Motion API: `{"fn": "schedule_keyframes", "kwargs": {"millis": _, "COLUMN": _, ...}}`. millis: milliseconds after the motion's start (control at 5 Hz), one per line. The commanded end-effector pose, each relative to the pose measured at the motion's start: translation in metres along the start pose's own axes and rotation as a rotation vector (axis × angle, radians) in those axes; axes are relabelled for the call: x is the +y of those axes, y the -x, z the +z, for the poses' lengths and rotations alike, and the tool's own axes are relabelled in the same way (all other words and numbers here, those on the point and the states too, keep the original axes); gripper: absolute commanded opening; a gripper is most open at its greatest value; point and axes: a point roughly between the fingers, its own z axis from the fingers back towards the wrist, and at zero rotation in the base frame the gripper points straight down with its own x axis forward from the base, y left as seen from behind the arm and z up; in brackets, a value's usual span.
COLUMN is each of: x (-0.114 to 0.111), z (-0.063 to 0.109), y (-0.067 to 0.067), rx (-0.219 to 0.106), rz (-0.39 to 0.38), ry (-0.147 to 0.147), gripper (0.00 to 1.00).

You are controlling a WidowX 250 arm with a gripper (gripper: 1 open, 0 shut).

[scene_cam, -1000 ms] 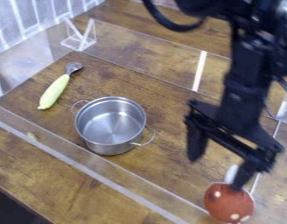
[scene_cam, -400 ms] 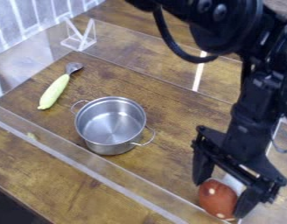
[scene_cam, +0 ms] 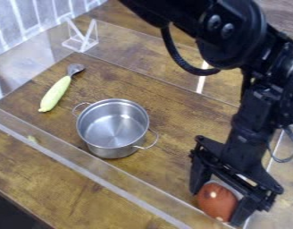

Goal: Put the mushroom in the silver pot

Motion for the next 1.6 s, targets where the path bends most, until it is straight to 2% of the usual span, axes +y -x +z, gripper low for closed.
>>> {"fn": "schedule_keyframes", "kwargs": {"millis": 0, "x": -0.001, "z": 0.016, "y": -0.008, "rx": -0.049, "rz": 0.051, "ry": 0.018, "gripper": 1.00}}
{"fn": "schedule_keyframes", "kwargs": {"millis": 200, "x": -0.005, "z": 0.020, "y": -0.010, "rx": -0.057, "rz": 0.078, "ry": 0.026, "gripper": 1.00}}
{"fn": "schedule_keyframes", "kwargs": {"millis": 800, "x": -0.006, "z": 0.028, "y": -0.030, "rx": -0.079, "rz": -0.086, "ry": 0.023, "gripper": 1.00}}
{"fn": "schedule_keyframes", "kwargs": {"millis": 1200, "x": -0.013, "z": 0.030, "y": -0.021, "rx": -0.074, "rz": -0.083, "ry": 0.036, "gripper": 1.00}}
{"fn": "schedule_keyframes", "kwargs": {"millis": 1400, "x": -0.015, "z": 0.045, "y": -0.015, "rx": -0.071, "rz": -0.073, "ry": 0.044, "gripper": 1.00}}
